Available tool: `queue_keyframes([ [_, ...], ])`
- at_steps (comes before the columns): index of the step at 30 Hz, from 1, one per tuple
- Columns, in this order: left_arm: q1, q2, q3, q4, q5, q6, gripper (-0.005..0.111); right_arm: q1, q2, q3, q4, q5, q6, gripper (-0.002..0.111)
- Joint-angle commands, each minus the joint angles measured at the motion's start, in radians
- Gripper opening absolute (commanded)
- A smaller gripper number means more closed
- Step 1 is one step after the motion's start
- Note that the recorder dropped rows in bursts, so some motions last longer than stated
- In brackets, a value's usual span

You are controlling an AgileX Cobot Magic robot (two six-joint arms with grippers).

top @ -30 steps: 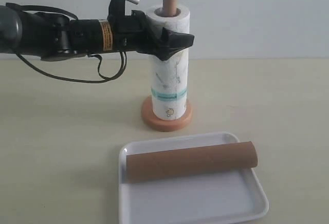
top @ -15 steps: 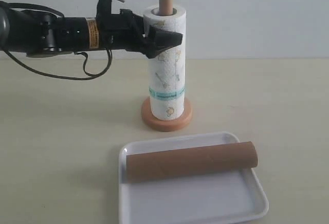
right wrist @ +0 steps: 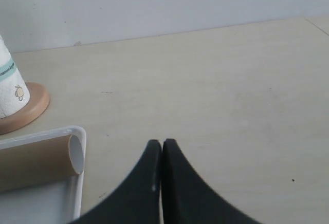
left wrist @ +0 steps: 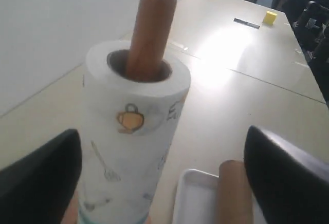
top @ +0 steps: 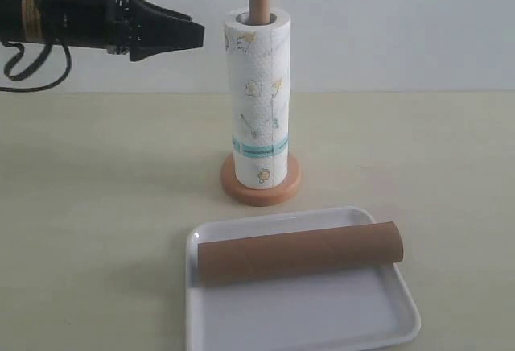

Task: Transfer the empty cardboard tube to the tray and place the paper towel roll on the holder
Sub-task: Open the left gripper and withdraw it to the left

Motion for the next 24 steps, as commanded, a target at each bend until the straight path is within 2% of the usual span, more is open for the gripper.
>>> queue_keyframes([
  [1, 0.038, -0.04, 0.031, 0.099, -0.026, -0.154, 0.052, -0.007, -0.005, 0.0, 0.0, -0.003, -0.01, 0.0],
  [3, 0.038, -0.042, 0.067, 0.099, -0.026, -0.159, 0.041, -0.007, -0.005, 0.0, 0.0, -0.003, -0.01, 0.0],
  [6, 0.038, -0.047, 0.159, 0.022, -0.026, -0.137, 0.025, -0.007, -0.005, 0.0, 0.0, -0.003, -0.01, 0.0],
  [11, 0.038, -0.091, 0.28, -0.034, -0.026, -0.11, 0.014, -0.007, -0.005, 0.0, 0.0, -0.003, -0.01, 0.0],
  [19, 0.038, -0.274, 0.53, -0.114, -0.026, 0.045, 0.013, -0.007, -0.005, 0.0, 0.0, -0.003, -0.01, 0.0],
  [24, 0.038, -0.421, 0.726, -0.202, -0.026, 0.048, 0.013, -0.007, -0.005, 0.0, 0.0, -0.003, -0.01, 0.0],
])
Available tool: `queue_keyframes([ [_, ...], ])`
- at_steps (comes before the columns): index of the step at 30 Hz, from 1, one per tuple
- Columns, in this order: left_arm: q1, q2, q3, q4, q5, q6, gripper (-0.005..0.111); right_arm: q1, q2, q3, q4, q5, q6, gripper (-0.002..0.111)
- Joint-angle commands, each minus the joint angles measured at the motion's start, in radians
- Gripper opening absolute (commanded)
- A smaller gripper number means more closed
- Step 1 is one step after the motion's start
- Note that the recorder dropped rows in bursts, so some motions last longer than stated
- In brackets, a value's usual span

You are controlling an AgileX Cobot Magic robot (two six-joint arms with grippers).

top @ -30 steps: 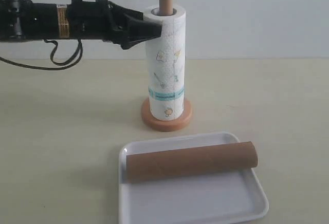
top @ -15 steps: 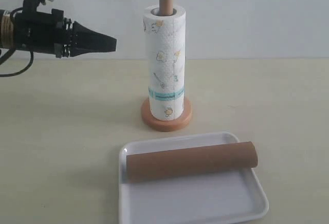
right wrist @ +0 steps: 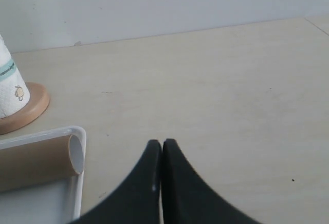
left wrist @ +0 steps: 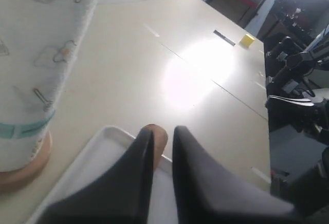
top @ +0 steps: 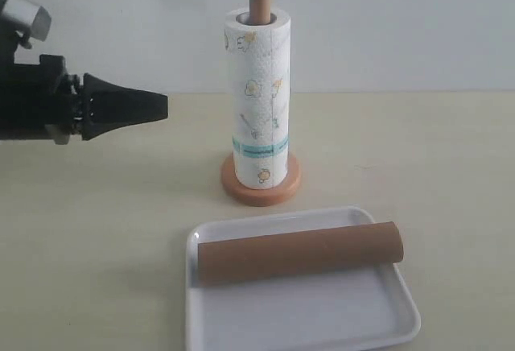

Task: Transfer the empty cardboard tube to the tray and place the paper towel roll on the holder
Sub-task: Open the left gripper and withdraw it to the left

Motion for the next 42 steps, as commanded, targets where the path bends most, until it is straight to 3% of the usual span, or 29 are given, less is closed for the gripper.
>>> queue_keyframes([
  [1, 0.0, -0.13, 0.164, -0.096, -0.007, 0.018, 0.013, -0.007, -0.005, 0.0, 0.0, -0.005, -0.01, 0.0],
  [8, 0.0, -0.309, 0.405, -0.092, -0.007, -0.02, 0.013, -0.007, -0.005, 0.0, 0.0, -0.007, -0.01, 0.0],
  [13, 0.0, -0.41, 0.497, -0.063, -0.007, -0.051, 0.013, -0.007, -0.005, 0.0, 0.0, -0.007, -0.01, 0.0],
  [22, 0.002, -0.465, 0.493, -0.031, -0.007, -0.054, 0.013, -0.007, -0.005, 0.0, 0.0, -0.007, -0.008, 0.0],
  [30, 0.095, -0.532, 0.356, 0.075, -0.007, -0.027, 0.013, -0.007, -0.005, 0.0, 0.0, -0.007, -0.008, 0.0],
  [36, 0.119, -0.649, 0.293, 0.075, -0.007, -0.031, 0.013, -0.007, -0.005, 0.0, 0.0, -0.007, -0.008, 0.0],
  [42, 0.093, -0.823, 0.289, 0.072, 0.184, -0.031, 0.013, -0.007, -0.005, 0.0, 0.0, -0.007, -0.008, 0.0],
])
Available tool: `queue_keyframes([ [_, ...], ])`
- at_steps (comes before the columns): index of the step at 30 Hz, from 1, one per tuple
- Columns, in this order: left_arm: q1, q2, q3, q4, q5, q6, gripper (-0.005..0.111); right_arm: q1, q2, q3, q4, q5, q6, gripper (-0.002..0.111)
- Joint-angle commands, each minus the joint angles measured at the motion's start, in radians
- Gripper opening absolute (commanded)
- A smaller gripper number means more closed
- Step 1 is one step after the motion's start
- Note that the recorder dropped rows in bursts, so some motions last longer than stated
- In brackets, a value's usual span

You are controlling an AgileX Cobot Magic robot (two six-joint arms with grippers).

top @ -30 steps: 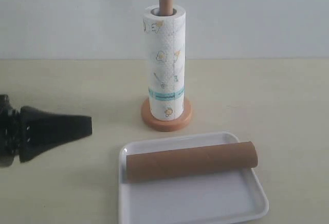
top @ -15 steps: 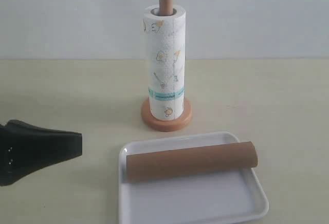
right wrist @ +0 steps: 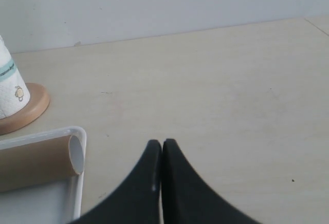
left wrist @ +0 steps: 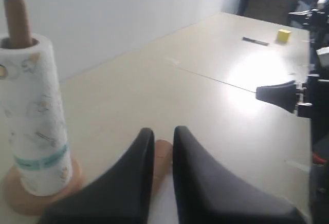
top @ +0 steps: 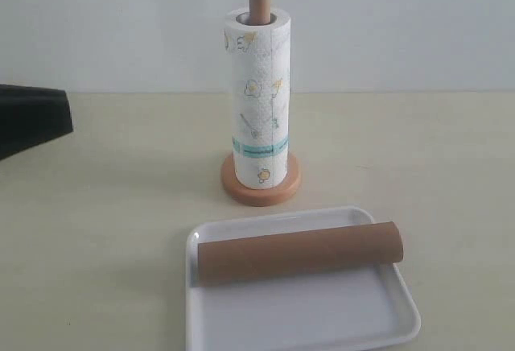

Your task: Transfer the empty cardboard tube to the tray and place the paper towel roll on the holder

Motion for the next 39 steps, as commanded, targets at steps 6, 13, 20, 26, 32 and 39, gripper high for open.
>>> queue_keyframes([
  [6, -0.08, -0.267, -0.002, 0.041, 0.358, 0.005, 0.013, -0.007, -0.005, 0.0, 0.0, -0.007, -0.008, 0.0],
  [13, -0.091, -0.448, 0.037, 0.08, 0.511, -0.049, 0.013, -0.007, -0.005, 0.0, 0.0, -0.007, -0.008, 0.0],
  [20, -0.091, -0.597, 0.073, 0.08, 0.532, -0.082, 0.013, -0.007, -0.005, 0.0, 0.0, -0.007, -0.008, 0.0],
  [26, -0.091, -0.712, 0.073, 0.08, 0.488, -0.144, 0.013, -0.007, -0.005, 0.0, 0.0, -0.007, -0.008, 0.0],
  [32, -0.091, -0.811, 0.073, 0.08, 0.407, -0.17, 0.013, -0.007, -0.005, 0.0, 0.0, -0.007, -0.008, 0.0],
  [39, -0.091, -0.86, 0.073, -0.033, 0.426, -0.332, 0.013, -0.007, -0.005, 0.0, 0.0, -0.007, -0.008, 0.0],
])
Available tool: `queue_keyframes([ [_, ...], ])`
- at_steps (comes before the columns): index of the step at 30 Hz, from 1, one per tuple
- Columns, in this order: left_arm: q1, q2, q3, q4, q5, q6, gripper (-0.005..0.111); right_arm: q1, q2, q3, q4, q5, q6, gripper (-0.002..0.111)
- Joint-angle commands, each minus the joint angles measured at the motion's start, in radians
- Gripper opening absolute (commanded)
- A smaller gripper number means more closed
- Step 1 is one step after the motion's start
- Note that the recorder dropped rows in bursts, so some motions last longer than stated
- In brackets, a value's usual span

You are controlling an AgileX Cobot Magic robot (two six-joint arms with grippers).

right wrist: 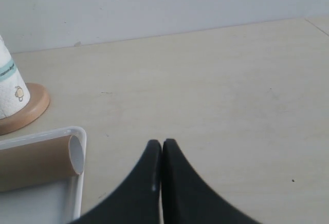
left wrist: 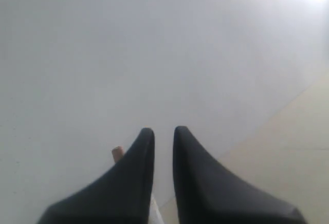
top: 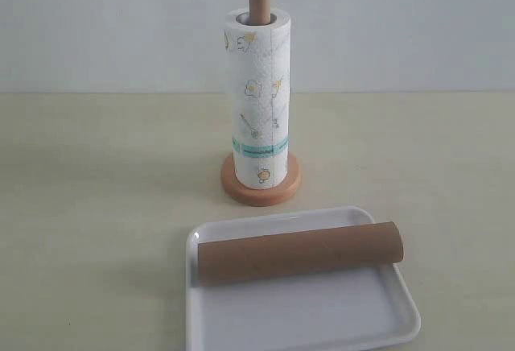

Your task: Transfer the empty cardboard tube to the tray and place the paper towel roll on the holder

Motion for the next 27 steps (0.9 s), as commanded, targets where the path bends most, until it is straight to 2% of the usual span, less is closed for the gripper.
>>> queue_keyframes([
  [1, -0.004, -0.011, 0.005, -0.173, 0.058, -0.2, 0.013, -0.007, -0.005, 0.0, 0.0, -0.007, -0.008, 0.0],
  [4, -0.004, -0.011, 0.005, -0.372, 0.154, -0.302, 0.013, -0.007, -0.005, 0.0, 0.0, -0.007, -0.008, 0.0],
  [8, -0.004, -0.011, 0.005, -0.594, 0.183, -0.381, 0.013, -0.007, -0.005, 0.0, 0.0, -0.007, -0.008, 0.0],
  [11, -0.004, -0.011, 0.005, -0.737, 0.232, -0.393, 0.013, -0.007, -0.005, 0.0, 0.0, -0.007, -0.008, 0.0],
  [14, -0.004, -0.011, 0.005, -0.892, 0.368, -0.366, 0.013, -0.007, -0.005, 0.0, 0.0, -0.007, -0.008, 0.0],
  [15, -0.004, -0.011, 0.005, -0.95, 0.4, -0.299, 0.013, -0.007, -0.005, 0.0, 0.0, -0.007, -0.008, 0.0],
  [17, -0.004, -0.011, 0.005, -1.201, 0.477, 0.156, 0.013, -0.007, -0.005, 0.0, 0.0, -0.007, -0.008, 0.0],
  [18, -0.004, -0.011, 0.005, -1.362, 0.506, 0.54, 0.013, -0.007, -0.005, 0.0, 0.0, -0.007, -0.008, 0.0],
  [19, -0.004, -0.012, 0.005, -1.426, 0.532, 0.723, 0.013, -0.007, -0.005, 0.0, 0.0, -0.007, -0.008, 0.0],
  [20, -0.004, -0.023, 0.009, -1.539, 0.63, 0.968, 0.013, -0.007, -0.005, 0.0, 0.0, -0.007, -0.008, 0.0],
  [21, -0.004, -0.033, 0.016, -1.603, 0.698, 1.048, 0.013, -0.007, -0.005, 0.0, 0.0, -0.007, -0.008, 0.0],
  [22, -0.004, -0.043, 0.039, -1.693, 0.775, 1.21, 0.013, -0.007, -0.005, 0.0, 0.0, -0.007, -0.008, 0.0],
  [23, -0.004, -0.043, 0.076, -1.743, 0.788, 1.332, 0.013, -0.007, -0.005, 0.0, 0.0, -0.007, -0.008, 0.0],
  [27, 0.006, -0.043, 0.235, -1.748, 0.77, 1.375, 0.013, -0.007, -0.005, 0.0, 0.0, -0.004, -0.008, 0.0],
])
